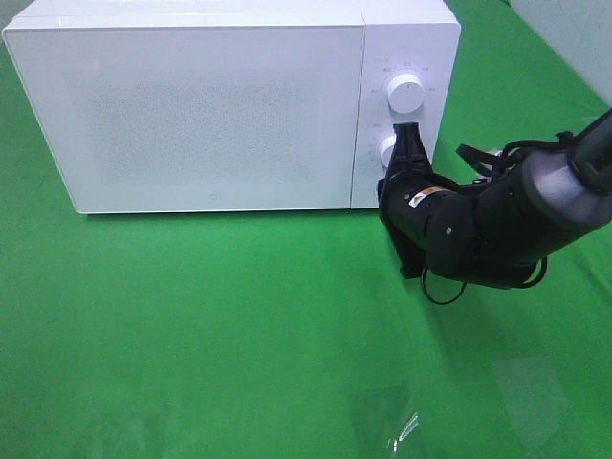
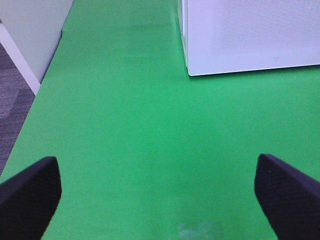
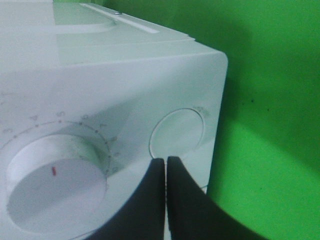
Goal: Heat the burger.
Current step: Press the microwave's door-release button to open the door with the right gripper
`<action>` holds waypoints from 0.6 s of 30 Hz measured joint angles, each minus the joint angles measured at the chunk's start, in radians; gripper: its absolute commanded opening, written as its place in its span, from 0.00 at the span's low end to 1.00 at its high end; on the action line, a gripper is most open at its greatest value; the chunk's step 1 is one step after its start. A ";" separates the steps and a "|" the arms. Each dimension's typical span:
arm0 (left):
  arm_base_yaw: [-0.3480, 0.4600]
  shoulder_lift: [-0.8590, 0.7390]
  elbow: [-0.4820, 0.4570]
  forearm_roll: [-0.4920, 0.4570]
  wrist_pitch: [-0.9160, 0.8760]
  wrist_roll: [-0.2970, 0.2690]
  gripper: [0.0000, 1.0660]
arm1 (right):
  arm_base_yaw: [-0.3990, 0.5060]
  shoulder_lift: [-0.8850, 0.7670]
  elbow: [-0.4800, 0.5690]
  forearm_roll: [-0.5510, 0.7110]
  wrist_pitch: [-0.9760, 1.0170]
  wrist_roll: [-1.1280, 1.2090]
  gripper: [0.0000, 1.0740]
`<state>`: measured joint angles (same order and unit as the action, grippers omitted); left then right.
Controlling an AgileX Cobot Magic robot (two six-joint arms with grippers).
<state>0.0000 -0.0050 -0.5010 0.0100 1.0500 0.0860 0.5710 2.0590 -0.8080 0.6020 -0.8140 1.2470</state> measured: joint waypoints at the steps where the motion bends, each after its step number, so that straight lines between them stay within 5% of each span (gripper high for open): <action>1: 0.000 0.000 0.000 0.000 0.000 0.000 0.92 | -0.002 0.014 -0.013 0.001 0.000 0.004 0.00; 18: 0.000 0.000 0.000 0.000 0.000 0.000 0.92 | -0.020 0.031 -0.034 0.031 -0.021 0.004 0.01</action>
<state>0.0000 -0.0050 -0.5010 0.0100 1.0500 0.0860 0.5510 2.0900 -0.8420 0.6330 -0.8350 1.2510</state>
